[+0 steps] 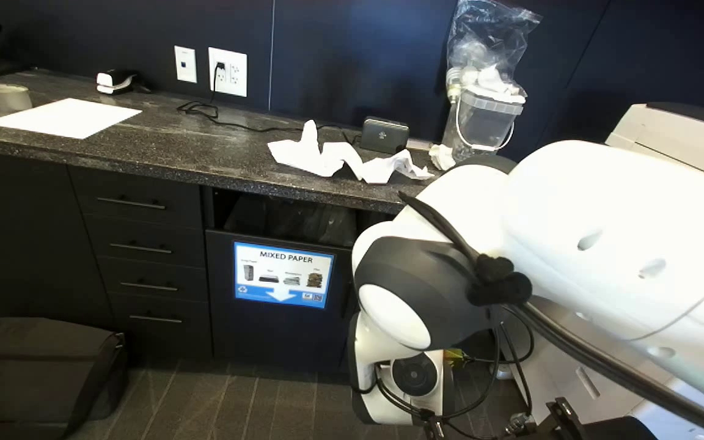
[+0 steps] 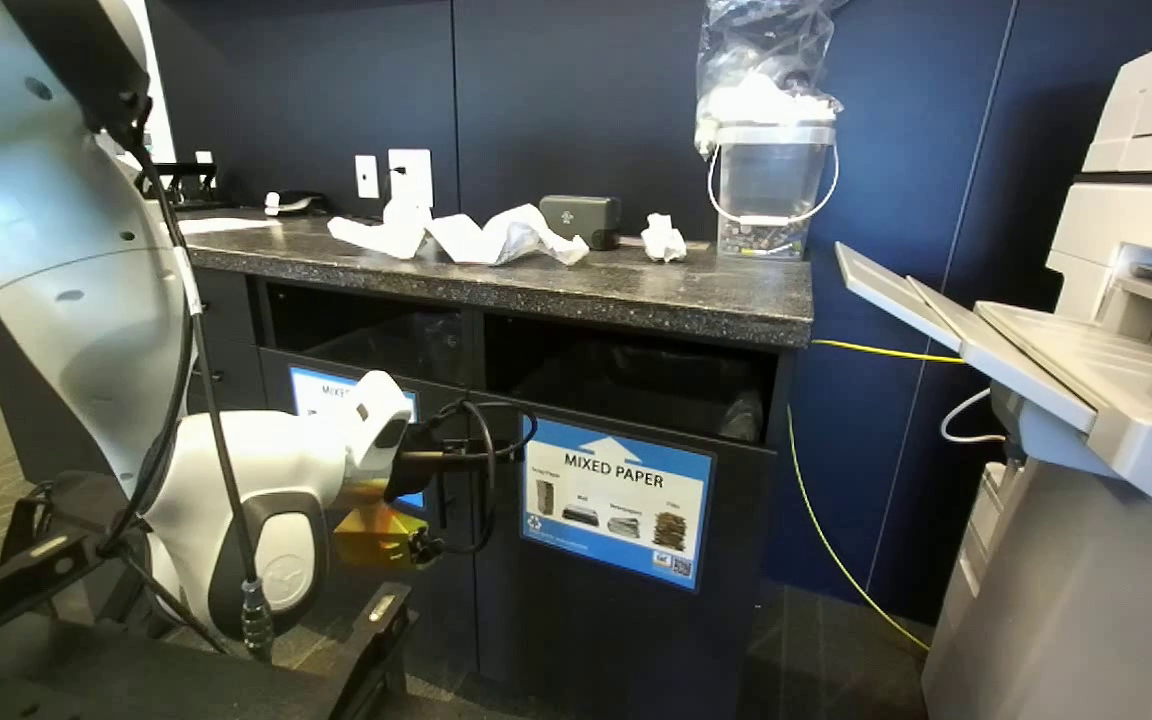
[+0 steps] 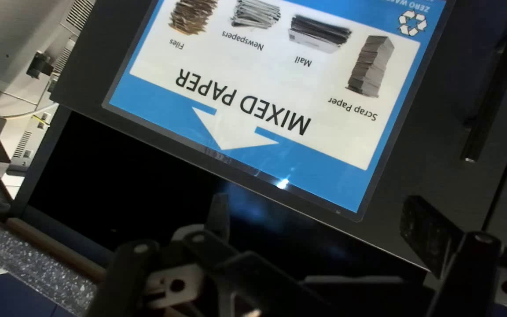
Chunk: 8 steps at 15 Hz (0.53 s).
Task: Put the tissues inside the rubbish bin.
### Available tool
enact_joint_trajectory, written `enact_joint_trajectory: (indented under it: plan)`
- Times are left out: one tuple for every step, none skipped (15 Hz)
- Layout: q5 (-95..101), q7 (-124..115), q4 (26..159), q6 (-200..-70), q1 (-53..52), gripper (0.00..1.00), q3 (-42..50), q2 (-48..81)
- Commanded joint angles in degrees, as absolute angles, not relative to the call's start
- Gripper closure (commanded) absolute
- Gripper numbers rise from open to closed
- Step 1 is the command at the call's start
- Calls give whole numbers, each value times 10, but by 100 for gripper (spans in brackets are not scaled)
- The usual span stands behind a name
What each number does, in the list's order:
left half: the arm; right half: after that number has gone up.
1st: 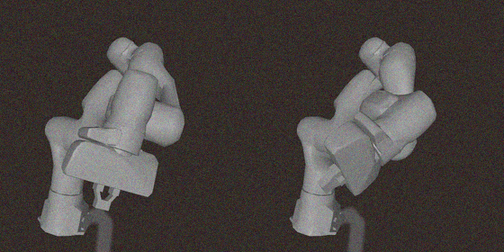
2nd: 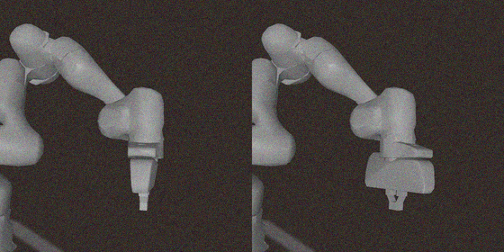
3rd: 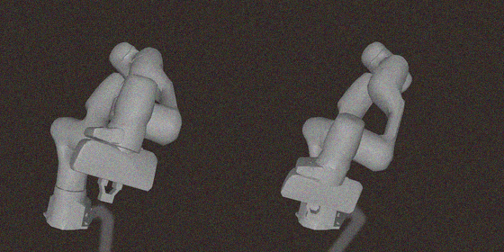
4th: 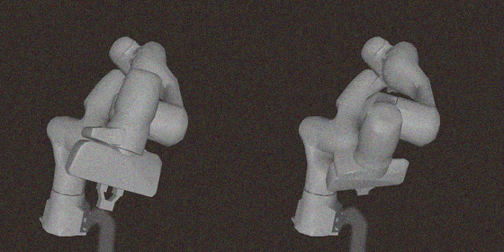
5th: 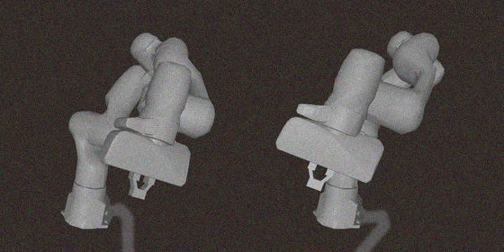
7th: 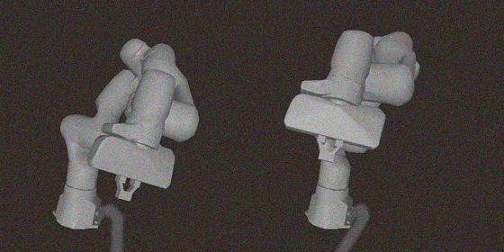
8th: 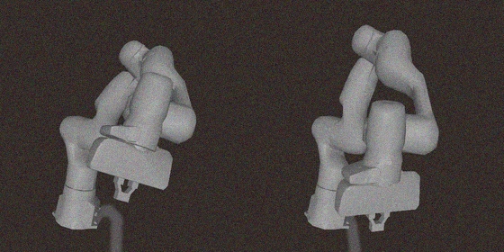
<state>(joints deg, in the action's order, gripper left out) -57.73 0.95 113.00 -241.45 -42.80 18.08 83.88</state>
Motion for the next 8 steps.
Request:
enact_joint_trajectory:
  plan:
    - [-473, 14, 1221, -2434, -344, 0, 170, 737]
    - [-448, 43, 1217, -2426, -311, 0, 165, 720]
    - [-401, 42, 1252, -2423, -284, 0, 166, 679]
    - [-368, -9, 1289, -2388, -311, 0, 206, 660]
    - [-330, 2, 1301, -2365, -288, 0, 210, 625]
    - [-297, 3, 1319, -2351, -274, 0, 219, 595]
    - [-252, -16, 1353, -2336, -274, 0, 235, 565]
    - [-227, -12, 1369, -2312, -273, 0, 249, 533]
